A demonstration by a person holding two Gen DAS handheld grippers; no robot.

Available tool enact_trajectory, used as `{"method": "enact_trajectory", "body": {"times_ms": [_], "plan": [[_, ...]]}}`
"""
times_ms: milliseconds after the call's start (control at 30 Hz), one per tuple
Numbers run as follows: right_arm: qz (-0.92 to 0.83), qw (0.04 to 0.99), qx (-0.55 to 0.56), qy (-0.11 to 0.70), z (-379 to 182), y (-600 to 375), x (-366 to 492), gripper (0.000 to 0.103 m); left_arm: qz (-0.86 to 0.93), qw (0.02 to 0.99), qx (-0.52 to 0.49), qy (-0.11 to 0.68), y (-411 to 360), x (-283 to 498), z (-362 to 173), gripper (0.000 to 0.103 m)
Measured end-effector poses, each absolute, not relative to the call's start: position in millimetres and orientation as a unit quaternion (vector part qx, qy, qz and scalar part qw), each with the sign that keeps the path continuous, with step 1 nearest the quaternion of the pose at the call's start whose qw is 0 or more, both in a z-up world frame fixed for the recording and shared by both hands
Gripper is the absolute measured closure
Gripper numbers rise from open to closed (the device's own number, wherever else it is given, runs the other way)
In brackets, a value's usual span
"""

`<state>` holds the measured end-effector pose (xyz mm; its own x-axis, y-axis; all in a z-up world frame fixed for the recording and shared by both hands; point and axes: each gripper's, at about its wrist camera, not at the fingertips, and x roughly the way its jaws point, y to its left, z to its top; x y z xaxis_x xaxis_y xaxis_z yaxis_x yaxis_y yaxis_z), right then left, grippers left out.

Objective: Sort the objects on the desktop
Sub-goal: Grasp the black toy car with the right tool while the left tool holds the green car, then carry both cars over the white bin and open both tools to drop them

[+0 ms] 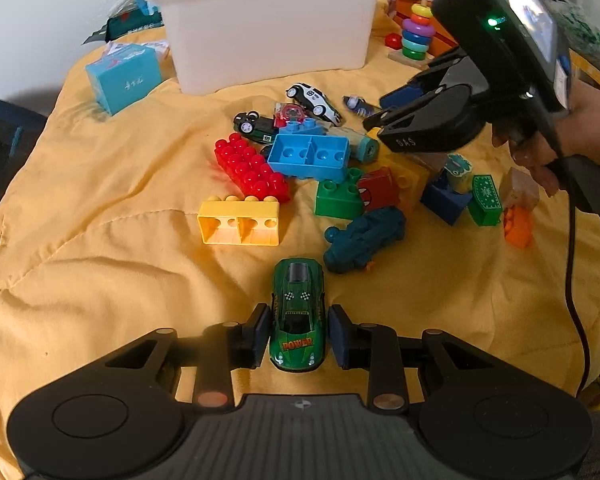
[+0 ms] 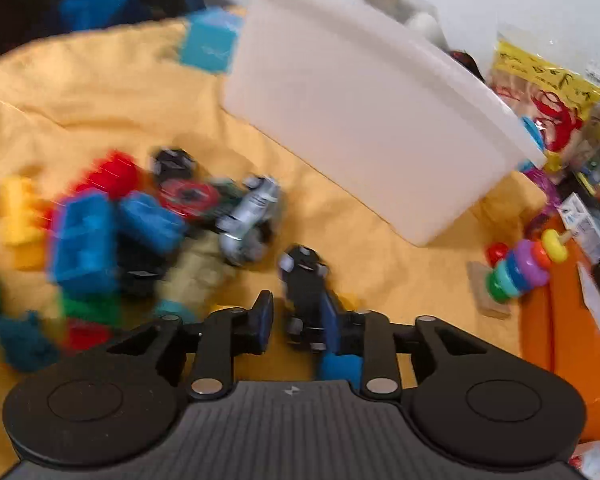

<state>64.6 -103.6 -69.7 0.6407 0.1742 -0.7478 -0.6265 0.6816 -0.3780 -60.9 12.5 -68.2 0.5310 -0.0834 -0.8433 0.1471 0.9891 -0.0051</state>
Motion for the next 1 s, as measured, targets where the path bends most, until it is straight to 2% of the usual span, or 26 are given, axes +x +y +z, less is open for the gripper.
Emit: {"method": "enact_trajectory", "body": {"times_ms": [33,100,300,400,533,667,767,800,933,1000], "plan": [[0.235,0.851,-0.303,0.359,-69,-109,71,0.075,-0.064,0.875,0.031,0.479,13,-61,-68,0.068],[0.243,0.853,-0.265,0.379,-67,-118,80,0.084,-0.063,0.875,0.031,0.478,13,-61,-69,0.068],[0.307,0.850,-0.134,0.406,-18,-153,52,0.084,-0.063,0.878,0.031,0.473,13,-62,-70,0.068],[0.385,0.793,-0.044,0.470,-13,-173,27,0.084,-0.063,0.880,0.031,0.470,12,-62,-70,0.068],[0.411,0.713,0.089,0.561,-50,-191,14,0.084,-0.075,0.878,0.010,0.473,14,-59,-67,0.070],[0.370,0.732,0.047,0.571,-68,-188,-1,0.080,-0.096,0.871,0.002,0.482,10,-60,-66,0.070],[0.338,0.770,-0.010,0.541,-55,-185,-14,0.062,-0.091,0.868,0.025,0.487,6,-63,-65,0.067],[0.324,0.783,-0.047,0.529,-49,-180,-19,0.060,-0.088,0.868,0.035,0.487,6,-65,-63,0.065],[0.324,0.807,-0.125,0.476,-36,-162,-39,0.061,-0.090,0.862,0.039,0.497,7,-66,-65,0.065],[0.304,0.807,-0.169,0.476,-47,-153,-39,0.061,-0.091,0.860,0.043,0.499,7,-64,-67,0.066]]}}
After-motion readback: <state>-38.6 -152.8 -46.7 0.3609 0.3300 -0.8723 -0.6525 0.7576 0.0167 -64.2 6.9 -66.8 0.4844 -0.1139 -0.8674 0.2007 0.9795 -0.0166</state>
